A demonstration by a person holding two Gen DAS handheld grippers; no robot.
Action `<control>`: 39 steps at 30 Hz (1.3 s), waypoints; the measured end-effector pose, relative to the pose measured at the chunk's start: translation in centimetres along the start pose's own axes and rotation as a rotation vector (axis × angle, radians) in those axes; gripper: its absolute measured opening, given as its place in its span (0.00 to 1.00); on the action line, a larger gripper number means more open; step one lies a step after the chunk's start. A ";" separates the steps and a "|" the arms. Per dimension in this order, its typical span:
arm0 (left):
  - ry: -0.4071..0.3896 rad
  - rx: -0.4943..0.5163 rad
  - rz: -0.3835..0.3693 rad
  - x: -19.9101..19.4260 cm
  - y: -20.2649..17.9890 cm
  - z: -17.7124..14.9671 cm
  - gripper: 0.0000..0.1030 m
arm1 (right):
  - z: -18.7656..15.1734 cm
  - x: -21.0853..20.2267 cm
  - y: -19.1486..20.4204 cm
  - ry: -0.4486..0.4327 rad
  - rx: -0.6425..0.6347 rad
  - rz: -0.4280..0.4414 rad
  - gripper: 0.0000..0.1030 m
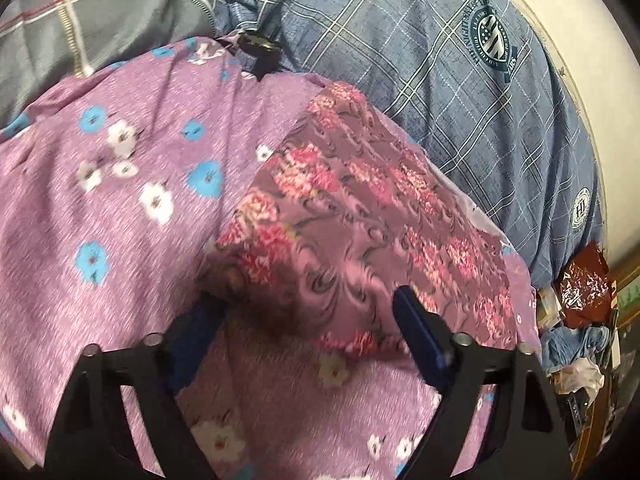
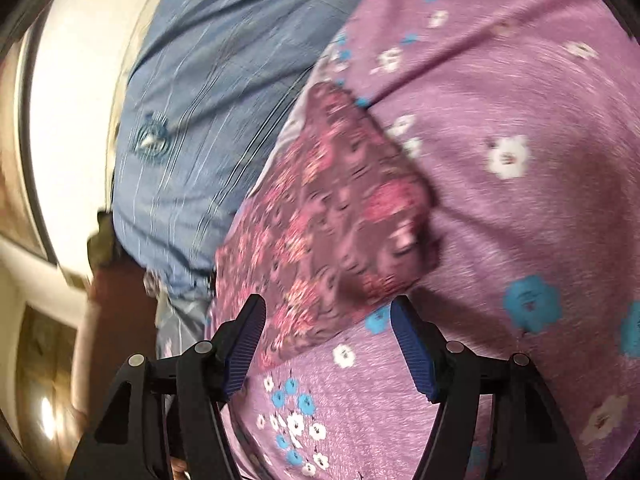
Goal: Fold small clothes
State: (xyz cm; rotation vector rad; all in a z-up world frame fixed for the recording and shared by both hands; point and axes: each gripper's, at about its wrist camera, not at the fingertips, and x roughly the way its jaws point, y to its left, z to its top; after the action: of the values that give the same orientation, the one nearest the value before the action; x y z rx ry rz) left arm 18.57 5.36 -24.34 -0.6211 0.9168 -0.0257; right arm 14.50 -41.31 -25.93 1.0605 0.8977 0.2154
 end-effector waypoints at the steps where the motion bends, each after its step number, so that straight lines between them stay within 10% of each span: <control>1: -0.003 0.001 -0.022 0.2 -0.1 0.2 0.66 | 0.2 0.2 -0.4 -0.001 0.021 0.005 0.66; 10: -0.047 0.013 -0.094 0.6 -0.9 0.9 0.65 | 2.0 4.1 -0.5 -0.072 0.115 0.013 0.66; 13: -0.043 -0.007 -0.122 1.0 -0.4 1.2 0.65 | 2.2 5.1 0.3 -0.120 0.099 0.006 0.46; 15: -0.043 -0.021 -0.149 1.2 0.0 1.5 0.65 | 2.2 5.9 0.1 -0.105 0.088 -0.052 0.10; 21: -0.065 0.010 -0.134 1.1 -0.2 1.4 0.14 | 1.6 5.5 2.0 -0.157 -0.037 -0.119 0.08; 27: -0.044 -0.029 -0.123 1.6 0.9 1.3 0.07 | 0.7 5.0 3.3 -0.189 -0.130 -0.154 0.07; 29: -0.035 -0.056 -0.116 1.8 1.1 1.3 0.10 | 0.7 5.1 3.3 -0.184 -0.138 -0.166 0.07; 34: 0.036 -0.179 -0.169 2.1 1.6 0.7 0.76 | 0.8 5.8 2.6 -0.148 -0.111 -0.188 0.08; 39: 0.038 -0.143 -0.121 2.0 0.6 -0.1 0.81 | 0.7 6.1 2.5 -0.136 -0.118 -0.203 0.09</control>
State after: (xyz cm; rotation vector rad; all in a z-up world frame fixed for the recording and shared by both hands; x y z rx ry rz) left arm 19.62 5.24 -26.09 -0.8107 0.9228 -0.0810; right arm 19.52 -37.10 -26.99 0.8578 0.8526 0.0259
